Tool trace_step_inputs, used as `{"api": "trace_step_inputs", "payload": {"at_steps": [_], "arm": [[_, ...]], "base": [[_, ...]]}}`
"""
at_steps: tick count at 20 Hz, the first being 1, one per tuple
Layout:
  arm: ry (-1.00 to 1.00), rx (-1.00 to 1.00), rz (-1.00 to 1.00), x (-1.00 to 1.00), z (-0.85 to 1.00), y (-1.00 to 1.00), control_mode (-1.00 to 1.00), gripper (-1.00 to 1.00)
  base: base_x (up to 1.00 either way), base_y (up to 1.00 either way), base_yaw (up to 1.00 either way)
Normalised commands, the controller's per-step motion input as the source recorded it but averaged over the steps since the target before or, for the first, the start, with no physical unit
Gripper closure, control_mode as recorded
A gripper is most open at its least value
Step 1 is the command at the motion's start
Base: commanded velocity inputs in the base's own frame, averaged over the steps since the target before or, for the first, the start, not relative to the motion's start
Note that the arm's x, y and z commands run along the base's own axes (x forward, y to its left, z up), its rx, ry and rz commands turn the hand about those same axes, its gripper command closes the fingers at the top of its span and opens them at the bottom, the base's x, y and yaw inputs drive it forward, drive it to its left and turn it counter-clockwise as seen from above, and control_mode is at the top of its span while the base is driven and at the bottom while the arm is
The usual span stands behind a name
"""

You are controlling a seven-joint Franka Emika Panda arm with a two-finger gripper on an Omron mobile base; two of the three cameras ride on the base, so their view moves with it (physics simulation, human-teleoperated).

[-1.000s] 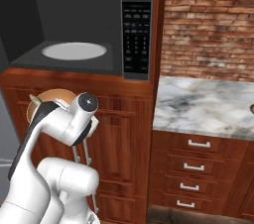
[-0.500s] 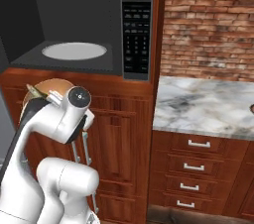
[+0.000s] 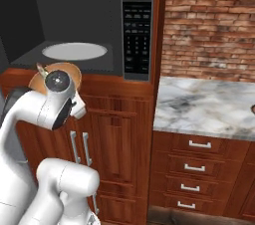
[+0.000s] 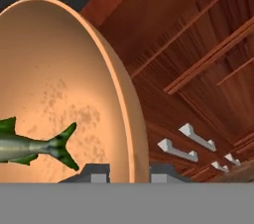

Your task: Remove the tangerine from the bowl and place it on the small plate. Then place the bowl with only the fish in the microwave, close the door, and press the start button to microwave the fish.

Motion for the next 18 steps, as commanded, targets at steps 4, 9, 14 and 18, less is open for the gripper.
{"api": "trace_step_inputs", "payload": {"at_steps": [4, 9, 14, 18], "arm": [[-0.02, -0.01, -0.06, 0.78, 0.17, 0.22, -1.00, 1.00], [0.00, 0.07, -0.01, 0.72, 0.24, 0.04, -1.00, 1.00], [-0.01, 0.18, 0.00, 0.13, 0.38, 0.00, -1.00, 1.00], [-0.15, 0.12, 0.00, -0.79, 0.15, 0.00, -1.00, 1.00]], "base": [[0.00, 0.00, 0.00], [0.00, 0.00, 0.00], [0.00, 0.00, 0.00], [0.00, 0.00, 0.00]]}}
